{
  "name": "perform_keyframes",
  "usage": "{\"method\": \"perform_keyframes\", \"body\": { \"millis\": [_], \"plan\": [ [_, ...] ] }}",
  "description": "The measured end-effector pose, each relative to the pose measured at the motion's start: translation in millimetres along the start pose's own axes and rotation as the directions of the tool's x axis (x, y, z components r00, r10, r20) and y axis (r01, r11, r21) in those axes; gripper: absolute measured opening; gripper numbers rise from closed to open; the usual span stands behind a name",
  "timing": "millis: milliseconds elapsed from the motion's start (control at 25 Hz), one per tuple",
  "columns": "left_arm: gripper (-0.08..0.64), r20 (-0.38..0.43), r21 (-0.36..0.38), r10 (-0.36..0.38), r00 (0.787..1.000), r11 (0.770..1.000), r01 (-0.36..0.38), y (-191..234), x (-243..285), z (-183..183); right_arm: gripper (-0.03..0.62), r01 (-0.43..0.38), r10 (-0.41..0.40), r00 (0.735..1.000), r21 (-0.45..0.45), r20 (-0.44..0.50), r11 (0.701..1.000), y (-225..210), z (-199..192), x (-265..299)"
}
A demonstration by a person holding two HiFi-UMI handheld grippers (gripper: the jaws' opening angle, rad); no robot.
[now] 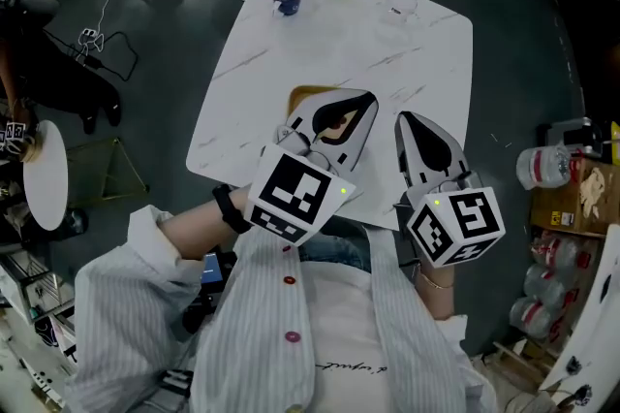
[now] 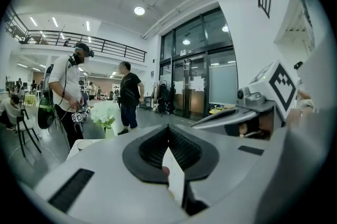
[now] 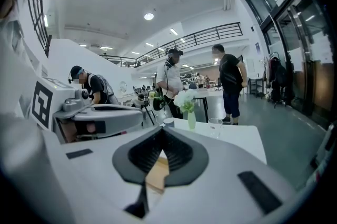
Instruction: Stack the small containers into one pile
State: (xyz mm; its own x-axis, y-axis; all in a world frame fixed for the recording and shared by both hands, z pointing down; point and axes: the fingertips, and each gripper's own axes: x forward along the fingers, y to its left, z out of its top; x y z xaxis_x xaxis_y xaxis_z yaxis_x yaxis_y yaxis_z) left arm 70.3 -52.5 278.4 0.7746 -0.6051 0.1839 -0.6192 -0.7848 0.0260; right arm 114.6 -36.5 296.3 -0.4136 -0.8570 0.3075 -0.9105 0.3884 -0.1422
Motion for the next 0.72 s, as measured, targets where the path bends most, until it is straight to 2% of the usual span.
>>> {"method": "perform_keyframes", "body": {
  "millis": [720],
  "plan": [
    [0.017,-0.026,0.003,-0.036,0.999,0.999,0.036,1.1,10.3,-2.8,0.009,0.006,-0.005,1.0,0.025,-0.028,1.0,-7.3,-5.3,10.3]
  ]
}}
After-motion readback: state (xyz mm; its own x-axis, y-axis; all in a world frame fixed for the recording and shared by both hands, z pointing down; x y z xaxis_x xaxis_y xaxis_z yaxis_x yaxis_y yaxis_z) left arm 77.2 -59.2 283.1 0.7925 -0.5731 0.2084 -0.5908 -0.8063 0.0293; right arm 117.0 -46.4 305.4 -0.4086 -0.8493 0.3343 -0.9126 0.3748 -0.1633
